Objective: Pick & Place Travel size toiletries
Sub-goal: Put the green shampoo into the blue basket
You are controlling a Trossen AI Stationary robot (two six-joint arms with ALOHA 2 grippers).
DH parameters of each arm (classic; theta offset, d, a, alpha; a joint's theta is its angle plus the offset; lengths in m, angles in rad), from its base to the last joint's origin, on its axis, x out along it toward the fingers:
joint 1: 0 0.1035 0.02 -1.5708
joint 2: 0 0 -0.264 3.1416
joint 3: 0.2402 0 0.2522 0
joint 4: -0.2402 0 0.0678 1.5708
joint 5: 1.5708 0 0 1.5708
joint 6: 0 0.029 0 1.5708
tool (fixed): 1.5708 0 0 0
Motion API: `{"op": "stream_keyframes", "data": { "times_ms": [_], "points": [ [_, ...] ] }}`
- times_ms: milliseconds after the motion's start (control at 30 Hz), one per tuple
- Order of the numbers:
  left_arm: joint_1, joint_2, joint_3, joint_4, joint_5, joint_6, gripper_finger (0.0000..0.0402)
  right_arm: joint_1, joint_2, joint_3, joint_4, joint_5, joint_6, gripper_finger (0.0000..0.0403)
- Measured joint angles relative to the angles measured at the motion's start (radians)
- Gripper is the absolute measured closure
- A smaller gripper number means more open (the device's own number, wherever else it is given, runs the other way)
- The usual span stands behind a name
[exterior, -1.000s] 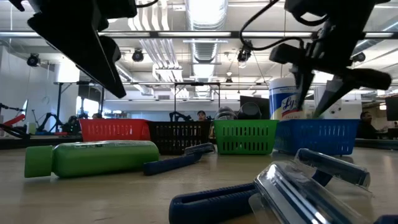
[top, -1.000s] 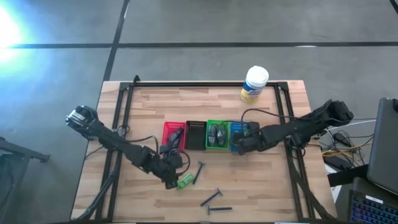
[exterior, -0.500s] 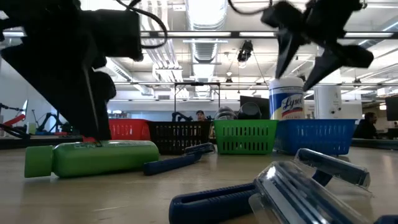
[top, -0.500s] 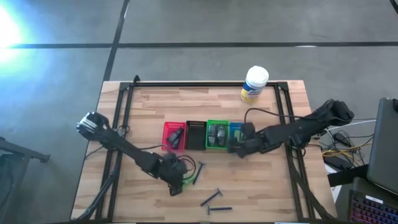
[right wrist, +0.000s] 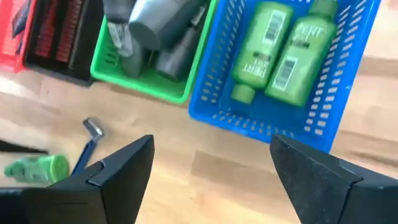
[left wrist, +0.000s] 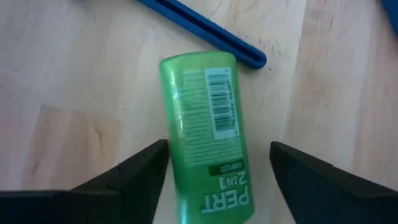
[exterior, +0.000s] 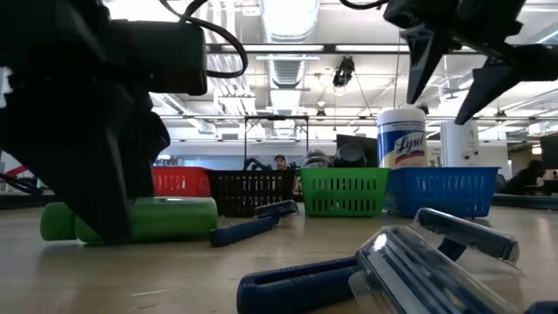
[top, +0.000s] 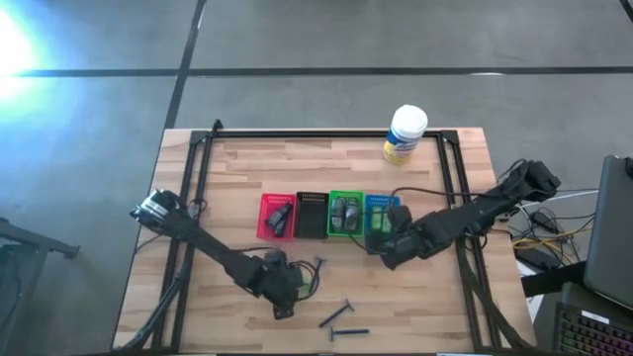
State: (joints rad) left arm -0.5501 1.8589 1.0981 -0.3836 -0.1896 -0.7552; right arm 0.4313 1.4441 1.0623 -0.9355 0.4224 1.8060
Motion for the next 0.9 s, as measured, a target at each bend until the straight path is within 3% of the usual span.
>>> {"op": "stream_keyframes", "data": {
  "times_ms": [167, 367, 567, 700, 900],
  "points": [
    [-0.008, -0.014, -0.003, -0.037, -0.004, 0.123, 0.0189, 0.051, 0.0, 0.003, 0.096, -0.004, -0.023, 0.0082],
    [-0.01, -0.051, -0.002, -0.062, -0.033, 0.233, 0.0276, 0.081, 0.0, -0.021, 0.397, -0.1, -0.029, 0.0106],
    [-0.008, -0.175, 0.01, 0.029, -0.182, 0.393, 0.0275, 0.097, 0.0, -0.097, 0.665, -0.08, -0.003, 0.0121],
    [0.002, -0.239, 0.009, 0.164, -0.199, 0.567, 0.0262, 0.097, 0.0, -0.124, 0.774, -0.02, -0.025, 0.0117],
    [0.055, -0.25, 0.011, 0.199, -0.195, 0.651, 0.0262, 0.081, 0.03, -0.098, 0.823, -0.002, -0.098, 0.0096]
  ]
}}
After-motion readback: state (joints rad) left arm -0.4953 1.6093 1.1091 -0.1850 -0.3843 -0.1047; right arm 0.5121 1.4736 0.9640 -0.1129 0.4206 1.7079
